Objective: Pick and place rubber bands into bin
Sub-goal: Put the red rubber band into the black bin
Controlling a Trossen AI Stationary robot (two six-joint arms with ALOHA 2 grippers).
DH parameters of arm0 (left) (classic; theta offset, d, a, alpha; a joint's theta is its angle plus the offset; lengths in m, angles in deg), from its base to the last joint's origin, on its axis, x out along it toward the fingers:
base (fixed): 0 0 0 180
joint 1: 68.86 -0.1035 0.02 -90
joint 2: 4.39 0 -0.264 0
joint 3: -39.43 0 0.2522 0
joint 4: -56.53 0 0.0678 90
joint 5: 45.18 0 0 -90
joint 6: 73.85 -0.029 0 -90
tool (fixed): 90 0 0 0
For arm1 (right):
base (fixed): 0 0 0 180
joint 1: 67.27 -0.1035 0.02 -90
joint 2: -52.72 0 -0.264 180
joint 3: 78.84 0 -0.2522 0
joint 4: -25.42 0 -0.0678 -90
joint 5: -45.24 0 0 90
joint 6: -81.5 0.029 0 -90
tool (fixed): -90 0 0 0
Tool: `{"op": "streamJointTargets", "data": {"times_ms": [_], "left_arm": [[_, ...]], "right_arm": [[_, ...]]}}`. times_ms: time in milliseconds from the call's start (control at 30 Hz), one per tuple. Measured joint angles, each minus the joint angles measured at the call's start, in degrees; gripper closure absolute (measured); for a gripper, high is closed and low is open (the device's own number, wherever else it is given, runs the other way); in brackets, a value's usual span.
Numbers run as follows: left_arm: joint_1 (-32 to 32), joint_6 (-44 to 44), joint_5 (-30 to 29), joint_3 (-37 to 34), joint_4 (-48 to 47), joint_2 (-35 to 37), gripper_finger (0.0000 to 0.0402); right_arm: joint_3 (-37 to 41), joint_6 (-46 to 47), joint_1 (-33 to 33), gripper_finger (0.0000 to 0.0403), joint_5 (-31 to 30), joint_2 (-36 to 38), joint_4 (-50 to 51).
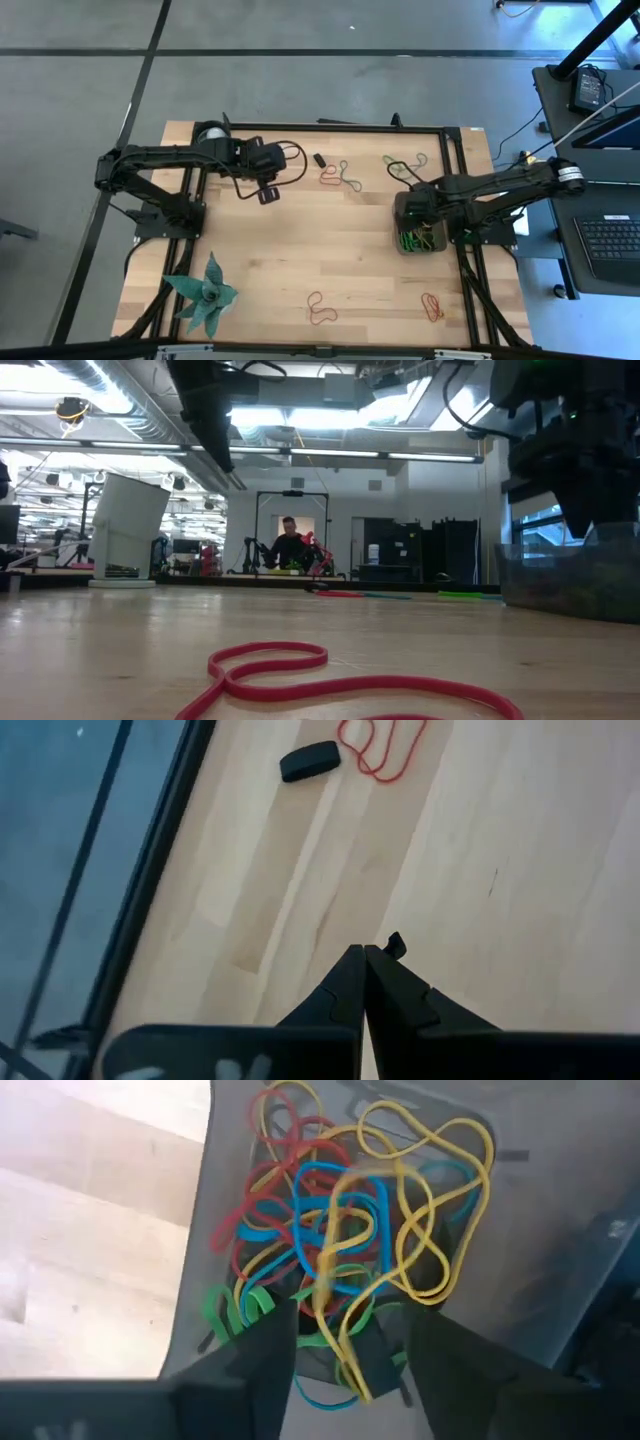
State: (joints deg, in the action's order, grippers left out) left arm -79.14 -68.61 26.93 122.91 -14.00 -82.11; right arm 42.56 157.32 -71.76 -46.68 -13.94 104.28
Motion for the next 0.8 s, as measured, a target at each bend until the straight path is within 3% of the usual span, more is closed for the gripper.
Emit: {"op": "streamJointTargets", "data": {"times_ms": [300, 433, 567, 700, 800], "left_arm": [[1.94, 5.80, 2.23, -0.02, 0.03, -0.05, 0.0399], [3.29, 5.59, 4.16, -0.08, 0.44, -1.42, 0.0401], [5.28, 8.10, 6.89, -0.09, 1.73, -3.25, 0.0399], [9.25, 8.45, 9.62, -0.11, 7.76, -4.48, 0.0401], [13.52, 6.43, 8.05, -0.11, 13.01, -4.96, 0.0400]], "right_arm": [[0.00, -11.49, -0.84, 0.0191, -2.69, 2.36, -0.55], [0.00, -13.64, -1.09, 0.0198, -8.87, 2.74, -1.58], [0.00, -19.50, -1.07, 0.0204, -9.25, 2.74, -3.97], [-1.67, -26.56, -2.24, 0.0221, -10.62, 4.06, -6.03], [-5.12, -26.37, -5.17, 0.0249, -14.09, 6.03, -5.73]]}}
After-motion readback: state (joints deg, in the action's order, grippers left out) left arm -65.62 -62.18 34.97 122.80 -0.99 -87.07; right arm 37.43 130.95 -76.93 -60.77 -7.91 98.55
